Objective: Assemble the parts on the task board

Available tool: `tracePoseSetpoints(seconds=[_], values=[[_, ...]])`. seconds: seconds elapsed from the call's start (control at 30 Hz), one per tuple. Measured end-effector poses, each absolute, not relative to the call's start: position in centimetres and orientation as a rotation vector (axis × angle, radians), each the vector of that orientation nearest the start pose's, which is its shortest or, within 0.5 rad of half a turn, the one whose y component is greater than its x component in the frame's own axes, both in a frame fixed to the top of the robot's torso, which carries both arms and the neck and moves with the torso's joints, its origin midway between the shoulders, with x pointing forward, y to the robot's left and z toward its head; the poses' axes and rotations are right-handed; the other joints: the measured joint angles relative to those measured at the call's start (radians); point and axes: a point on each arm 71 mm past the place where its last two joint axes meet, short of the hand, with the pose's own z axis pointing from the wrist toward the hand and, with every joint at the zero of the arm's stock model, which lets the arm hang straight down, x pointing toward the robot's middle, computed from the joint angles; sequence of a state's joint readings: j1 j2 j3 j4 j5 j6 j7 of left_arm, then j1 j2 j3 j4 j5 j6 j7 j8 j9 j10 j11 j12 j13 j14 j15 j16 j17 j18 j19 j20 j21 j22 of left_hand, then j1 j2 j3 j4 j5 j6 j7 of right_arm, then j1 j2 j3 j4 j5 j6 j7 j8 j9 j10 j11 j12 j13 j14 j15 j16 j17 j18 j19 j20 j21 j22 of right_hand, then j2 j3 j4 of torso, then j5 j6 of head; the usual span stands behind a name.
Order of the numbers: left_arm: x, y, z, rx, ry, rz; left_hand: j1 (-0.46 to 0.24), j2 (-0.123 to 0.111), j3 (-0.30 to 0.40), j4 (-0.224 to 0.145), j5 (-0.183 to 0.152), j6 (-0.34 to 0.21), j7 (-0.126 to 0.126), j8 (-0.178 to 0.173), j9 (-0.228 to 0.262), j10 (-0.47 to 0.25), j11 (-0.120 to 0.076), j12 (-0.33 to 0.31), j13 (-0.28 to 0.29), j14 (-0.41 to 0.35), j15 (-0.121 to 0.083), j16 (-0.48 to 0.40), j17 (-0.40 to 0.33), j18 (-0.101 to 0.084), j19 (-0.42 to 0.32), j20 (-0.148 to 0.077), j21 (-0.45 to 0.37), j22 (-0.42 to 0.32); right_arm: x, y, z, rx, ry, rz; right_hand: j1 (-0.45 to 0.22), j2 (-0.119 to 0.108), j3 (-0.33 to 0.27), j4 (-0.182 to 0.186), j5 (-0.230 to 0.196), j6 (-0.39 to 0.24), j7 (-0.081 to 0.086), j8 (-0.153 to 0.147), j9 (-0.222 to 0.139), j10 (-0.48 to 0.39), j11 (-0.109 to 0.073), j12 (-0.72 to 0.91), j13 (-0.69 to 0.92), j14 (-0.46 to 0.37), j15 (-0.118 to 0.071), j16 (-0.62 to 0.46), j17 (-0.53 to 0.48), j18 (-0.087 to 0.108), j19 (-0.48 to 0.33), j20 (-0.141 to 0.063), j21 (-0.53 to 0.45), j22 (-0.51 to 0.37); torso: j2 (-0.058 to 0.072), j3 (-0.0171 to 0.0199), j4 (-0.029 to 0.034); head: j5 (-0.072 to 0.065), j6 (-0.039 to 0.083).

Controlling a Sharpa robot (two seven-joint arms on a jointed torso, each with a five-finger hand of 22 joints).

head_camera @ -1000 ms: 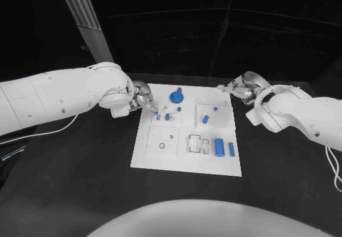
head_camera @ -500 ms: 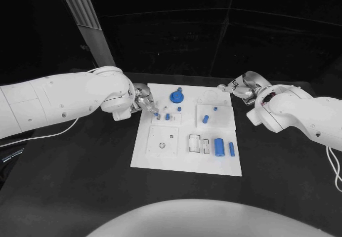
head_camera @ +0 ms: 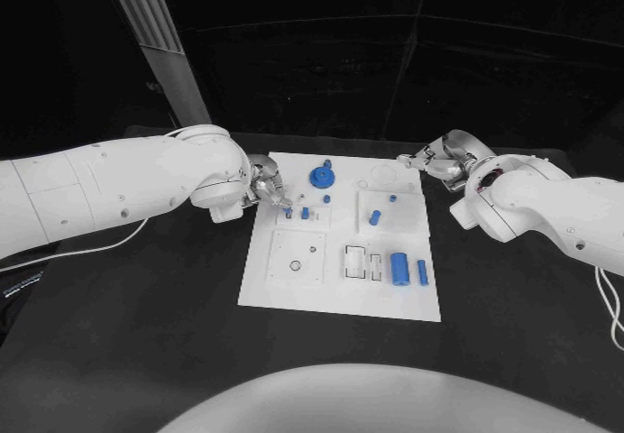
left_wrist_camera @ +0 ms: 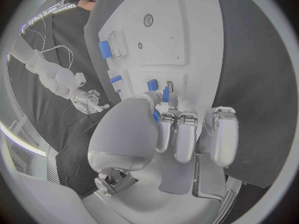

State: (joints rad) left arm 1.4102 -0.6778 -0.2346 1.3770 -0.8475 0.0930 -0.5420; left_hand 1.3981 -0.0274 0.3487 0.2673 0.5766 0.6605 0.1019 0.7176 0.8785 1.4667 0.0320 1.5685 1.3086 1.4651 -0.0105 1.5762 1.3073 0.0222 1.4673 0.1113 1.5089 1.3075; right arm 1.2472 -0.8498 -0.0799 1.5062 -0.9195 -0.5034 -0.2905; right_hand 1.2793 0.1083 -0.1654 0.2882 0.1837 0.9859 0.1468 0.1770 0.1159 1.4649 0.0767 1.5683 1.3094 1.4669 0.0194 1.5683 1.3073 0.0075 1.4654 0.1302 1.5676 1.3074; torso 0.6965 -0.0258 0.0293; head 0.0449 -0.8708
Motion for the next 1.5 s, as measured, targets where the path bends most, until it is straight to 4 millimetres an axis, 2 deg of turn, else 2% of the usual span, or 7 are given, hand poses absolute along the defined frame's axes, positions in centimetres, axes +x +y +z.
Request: tracePoseSetpoints(seconds=[1.2,1.5], values=[[51.37,18.34,-20.51,-0.250,2.384,-0.372,-0.017,-0.016,0.032,-0.010,-0.019,-0.001,0.001,0.003,0.002,0.000,0.000,0.000,0.000,0.000,0.000,0.000,0.000,0.000,0.000,0.000,-0.004,0.000,49.88,-23.28,-18.54,0.578,1.713,0.647,0.000,0.000,-0.003,0.003,0.000,0.000,0.000,0.000,0.001,0.000,0.000,0.000,0.000,0.000,0.000,0.000,0.001,0.000,0.000,0.000,0.000,0.000,0.000,-0.0001,0.0003,0.001,-0.002],[51.47,18.32,-20.60,-0.250,2.385,-0.369,-0.020,-0.012,0.037,-0.007,-0.019,-0.001,0.002,0.002,0.001,0.000,0.000,0.000,0.000,0.000,0.000,0.000,0.000,0.000,0.000,0.000,-0.008,0.000,49.87,-23.34,-18.54,0.579,1.713,0.646,0.000,0.000,-0.003,0.003,0.000,0.000,0.000,0.000,0.001,0.000,0.000,0.000,0.000,0.000,0.000,0.000,0.000,0.000,0.000,0.000,0.000,0.000,0.000,0.0001,0.0003,0.000,-0.002]])
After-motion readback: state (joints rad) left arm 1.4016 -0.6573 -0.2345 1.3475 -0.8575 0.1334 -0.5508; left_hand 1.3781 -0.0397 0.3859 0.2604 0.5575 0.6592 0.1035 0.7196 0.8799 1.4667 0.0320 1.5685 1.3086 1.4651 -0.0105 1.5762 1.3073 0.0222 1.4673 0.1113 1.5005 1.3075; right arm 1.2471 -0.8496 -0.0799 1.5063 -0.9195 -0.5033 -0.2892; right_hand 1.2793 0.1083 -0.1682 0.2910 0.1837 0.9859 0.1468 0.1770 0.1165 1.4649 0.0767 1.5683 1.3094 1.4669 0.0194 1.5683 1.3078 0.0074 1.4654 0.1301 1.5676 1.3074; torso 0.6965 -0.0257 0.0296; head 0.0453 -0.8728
